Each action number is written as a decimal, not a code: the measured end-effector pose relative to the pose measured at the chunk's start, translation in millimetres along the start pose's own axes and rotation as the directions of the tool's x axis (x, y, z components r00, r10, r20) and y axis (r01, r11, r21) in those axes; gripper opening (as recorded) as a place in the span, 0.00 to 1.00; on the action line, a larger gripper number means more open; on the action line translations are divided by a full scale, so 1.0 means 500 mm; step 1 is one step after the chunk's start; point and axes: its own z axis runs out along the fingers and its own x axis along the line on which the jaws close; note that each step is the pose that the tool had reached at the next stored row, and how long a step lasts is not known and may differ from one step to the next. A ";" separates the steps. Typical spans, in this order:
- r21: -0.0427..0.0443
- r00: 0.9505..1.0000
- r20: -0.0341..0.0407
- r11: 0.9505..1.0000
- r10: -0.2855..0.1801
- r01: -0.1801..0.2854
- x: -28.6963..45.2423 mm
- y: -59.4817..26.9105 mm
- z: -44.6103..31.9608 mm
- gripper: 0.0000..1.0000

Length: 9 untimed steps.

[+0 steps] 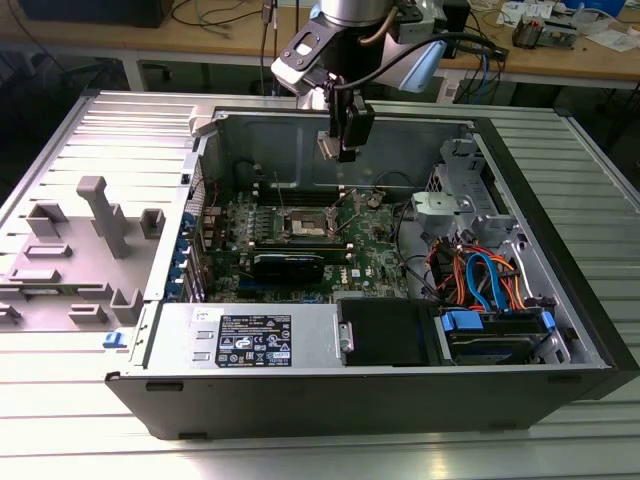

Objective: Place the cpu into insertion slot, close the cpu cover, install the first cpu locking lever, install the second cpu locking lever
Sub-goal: 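Place the cpu into insertion slot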

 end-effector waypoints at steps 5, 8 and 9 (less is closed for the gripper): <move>0.000 1.000 0.000 1.000 0.000 0.000 0.001 -0.005 0.000 0.54; 0.000 1.000 0.000 1.000 0.000 0.000 0.003 -0.014 0.000 0.54; 0.000 1.000 0.000 1.000 0.001 -0.001 0.003 -0.019 0.001 0.54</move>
